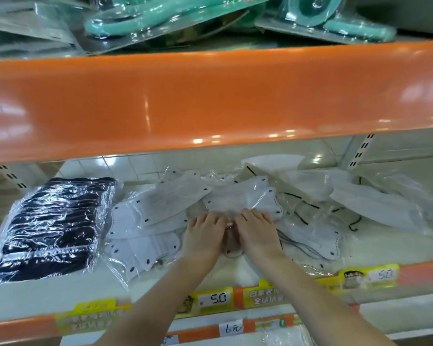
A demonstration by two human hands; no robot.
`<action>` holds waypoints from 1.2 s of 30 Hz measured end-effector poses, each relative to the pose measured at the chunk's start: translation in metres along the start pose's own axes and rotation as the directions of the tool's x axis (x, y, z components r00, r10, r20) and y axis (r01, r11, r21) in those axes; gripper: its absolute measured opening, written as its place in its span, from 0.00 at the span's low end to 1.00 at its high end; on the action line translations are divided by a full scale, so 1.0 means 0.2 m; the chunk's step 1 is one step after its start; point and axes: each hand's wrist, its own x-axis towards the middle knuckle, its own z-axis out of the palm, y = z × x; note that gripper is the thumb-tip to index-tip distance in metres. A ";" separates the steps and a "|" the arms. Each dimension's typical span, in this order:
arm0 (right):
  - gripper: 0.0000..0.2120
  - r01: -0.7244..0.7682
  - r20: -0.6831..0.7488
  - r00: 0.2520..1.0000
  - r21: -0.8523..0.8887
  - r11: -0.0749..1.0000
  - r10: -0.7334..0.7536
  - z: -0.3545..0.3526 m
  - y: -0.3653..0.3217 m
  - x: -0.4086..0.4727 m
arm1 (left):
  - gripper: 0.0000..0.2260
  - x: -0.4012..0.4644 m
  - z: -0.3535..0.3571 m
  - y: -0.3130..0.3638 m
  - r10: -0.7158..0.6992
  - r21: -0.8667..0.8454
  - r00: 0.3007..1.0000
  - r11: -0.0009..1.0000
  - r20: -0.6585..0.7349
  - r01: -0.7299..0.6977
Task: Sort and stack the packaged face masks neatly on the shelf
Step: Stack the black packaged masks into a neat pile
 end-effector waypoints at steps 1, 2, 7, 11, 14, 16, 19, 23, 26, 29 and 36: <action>0.20 0.000 -0.003 1.000 0.010 1.000 0.000 -0.01 0.00 0.00 | 0.16 0.00 -0.02 0.01 -0.009 0.008 1.000 1.000 0.015 0.008; 0.17 0.006 0.011 1.000 0.023 1.000 -0.006 -0.02 0.01 0.00 | 0.17 0.00 -0.02 0.02 -0.017 0.021 0.999 1.000 0.029 0.016; 0.06 0.088 0.045 0.994 0.141 0.986 -0.096 -0.03 0.04 -0.06 | 0.22 0.01 0.00 0.03 -0.062 0.048 0.994 0.997 0.085 0.059; 0.15 0.124 0.073 0.987 0.199 0.972 -0.141 -0.05 0.09 -0.10 | 0.18 0.00 -0.04 0.03 0.010 0.135 0.998 0.991 0.069 -0.019; 0.22 0.087 0.050 0.994 0.165 0.982 -0.096 -0.07 0.15 -0.12 | 0.16 0.00 -0.06 0.03 0.032 0.108 0.998 0.993 0.046 -0.037; 0.24 0.065 0.047 0.996 0.165 0.984 -0.073 -0.09 0.19 -0.13 | 0.16 0.00 -0.06 0.03 0.028 0.077 0.999 0.997 0.021 -0.030; 0.18 0.014 -0.077 0.997 0.174 0.985 -0.001 -0.08 0.27 -0.13 | 0.12 0.00 -0.08 0.02 -0.029 -0.049 0.998 0.998 -0.062 0.025; 0.03 -0.055 -0.155 0.983 0.246 0.968 0.095 -0.20 0.32 -0.13 | 0.07 0.01 -0.18 0.00 -0.190 -0.468 0.963 0.880 -0.192 0.080; 0.06 -0.162 -0.072 0.975 0.420 0.893 0.211 -0.33 0.34 -0.10 | 0.04 0.00 -0.29 -0.06 -0.273 -0.735 0.947 0.675 -0.170 0.062; 0.07 -0.129 -0.130 0.953 0.642 0.755 0.273 -0.44 0.33 -0.10 | 0.07 -0.03 -0.38 -0.11 -0.363 -0.853 0.921 0.517 -0.141 0.072; 0.10 -0.077 -0.135 0.955 0.748 0.660 0.264 -0.43 0.25 -0.06 | 0.06 -0.11 -0.44 -0.18 -0.457 -0.919 0.886 0.379 -0.080 0.112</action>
